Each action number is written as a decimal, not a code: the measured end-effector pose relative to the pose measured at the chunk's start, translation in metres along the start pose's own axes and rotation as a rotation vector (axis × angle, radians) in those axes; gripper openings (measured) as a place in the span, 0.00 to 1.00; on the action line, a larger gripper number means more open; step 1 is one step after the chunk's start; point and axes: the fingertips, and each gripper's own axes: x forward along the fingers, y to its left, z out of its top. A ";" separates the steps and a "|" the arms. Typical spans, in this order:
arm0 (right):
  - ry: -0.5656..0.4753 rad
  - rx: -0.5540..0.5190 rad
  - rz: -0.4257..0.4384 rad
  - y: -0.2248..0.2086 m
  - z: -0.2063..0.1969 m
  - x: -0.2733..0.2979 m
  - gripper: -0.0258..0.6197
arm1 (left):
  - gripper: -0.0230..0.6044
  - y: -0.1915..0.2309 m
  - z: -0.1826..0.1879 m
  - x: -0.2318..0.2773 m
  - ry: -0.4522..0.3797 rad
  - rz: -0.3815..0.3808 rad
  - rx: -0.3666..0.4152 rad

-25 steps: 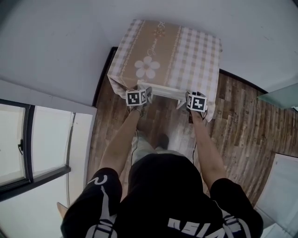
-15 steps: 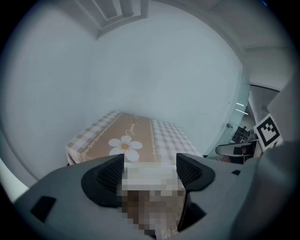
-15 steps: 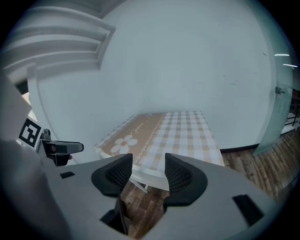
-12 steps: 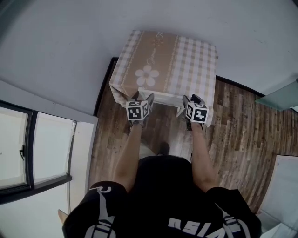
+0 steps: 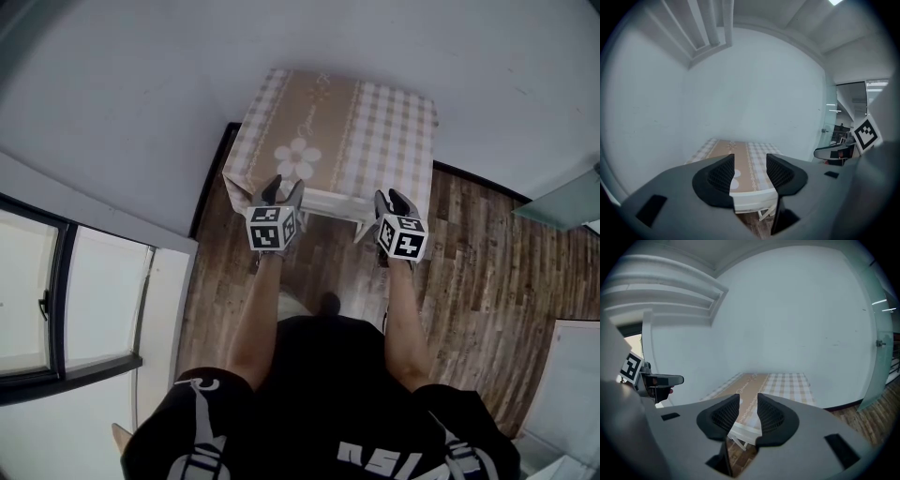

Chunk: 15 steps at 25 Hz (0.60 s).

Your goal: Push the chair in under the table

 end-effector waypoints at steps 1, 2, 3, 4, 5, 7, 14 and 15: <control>-0.009 -0.009 -0.004 0.002 0.004 -0.001 0.23 | 0.40 0.000 0.002 -0.002 -0.005 0.001 0.006; -0.017 -0.017 -0.006 0.003 0.007 -0.003 0.21 | 0.39 0.000 0.004 -0.003 -0.010 0.001 0.010; -0.023 -0.024 -0.008 0.004 0.010 -0.004 0.19 | 0.37 0.000 0.006 -0.005 -0.016 0.001 0.012; -0.029 -0.030 -0.009 0.006 0.012 -0.004 0.18 | 0.35 0.000 0.007 -0.007 -0.021 0.001 0.014; -0.033 -0.033 -0.010 0.007 0.013 -0.005 0.16 | 0.33 0.000 0.008 -0.009 -0.025 0.001 0.015; -0.037 -0.038 -0.012 0.010 0.015 -0.006 0.14 | 0.29 -0.002 0.007 -0.011 -0.029 -0.003 0.017; -0.037 -0.050 -0.012 0.020 0.018 -0.005 0.07 | 0.16 -0.015 0.007 -0.013 -0.038 -0.024 0.053; -0.037 -0.051 -0.011 0.021 0.018 -0.006 0.06 | 0.13 -0.016 0.007 -0.014 -0.043 -0.018 0.060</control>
